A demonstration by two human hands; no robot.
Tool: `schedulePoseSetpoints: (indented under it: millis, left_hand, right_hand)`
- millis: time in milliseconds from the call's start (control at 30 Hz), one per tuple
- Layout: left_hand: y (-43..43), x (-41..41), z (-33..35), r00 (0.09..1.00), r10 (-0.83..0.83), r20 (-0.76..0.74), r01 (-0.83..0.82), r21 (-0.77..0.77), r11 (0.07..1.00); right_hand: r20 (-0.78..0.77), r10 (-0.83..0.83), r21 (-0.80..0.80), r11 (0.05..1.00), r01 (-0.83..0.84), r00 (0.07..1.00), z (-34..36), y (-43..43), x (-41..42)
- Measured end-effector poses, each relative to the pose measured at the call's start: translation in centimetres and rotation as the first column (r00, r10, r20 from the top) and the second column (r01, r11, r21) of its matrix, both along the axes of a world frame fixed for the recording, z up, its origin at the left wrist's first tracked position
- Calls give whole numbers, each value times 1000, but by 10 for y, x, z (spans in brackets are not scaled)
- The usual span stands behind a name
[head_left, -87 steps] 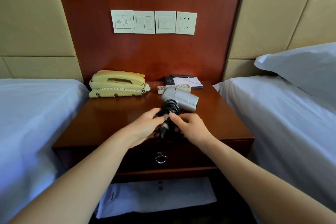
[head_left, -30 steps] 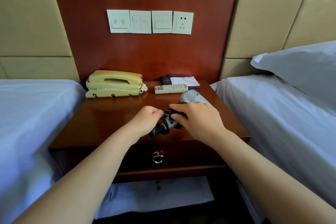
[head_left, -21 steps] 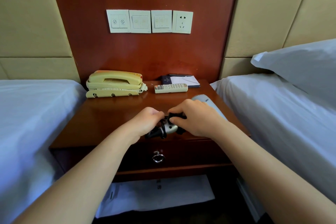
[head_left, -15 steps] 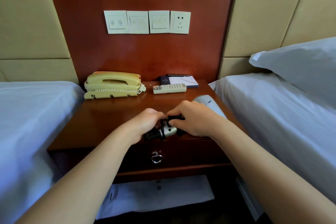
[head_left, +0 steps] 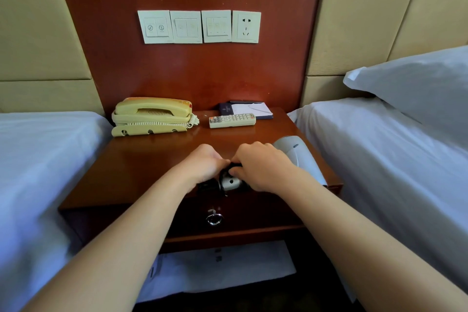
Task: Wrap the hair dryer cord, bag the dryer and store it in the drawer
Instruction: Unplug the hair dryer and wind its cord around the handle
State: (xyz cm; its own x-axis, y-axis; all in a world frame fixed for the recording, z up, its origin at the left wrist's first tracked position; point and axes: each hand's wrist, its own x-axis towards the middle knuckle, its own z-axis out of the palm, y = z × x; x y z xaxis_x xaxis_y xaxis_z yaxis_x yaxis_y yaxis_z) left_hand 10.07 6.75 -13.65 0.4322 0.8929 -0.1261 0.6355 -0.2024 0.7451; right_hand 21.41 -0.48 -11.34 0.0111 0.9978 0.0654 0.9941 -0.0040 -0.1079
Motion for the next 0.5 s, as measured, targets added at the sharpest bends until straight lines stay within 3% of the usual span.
schedulePoseSetpoints:
  millis: [500]
  left_hand:
    - [2,-2,9,994,-11,-108,10,-9,1000]
  right_hand:
    - [38,46,-62,997,-44,998,3,9,0]
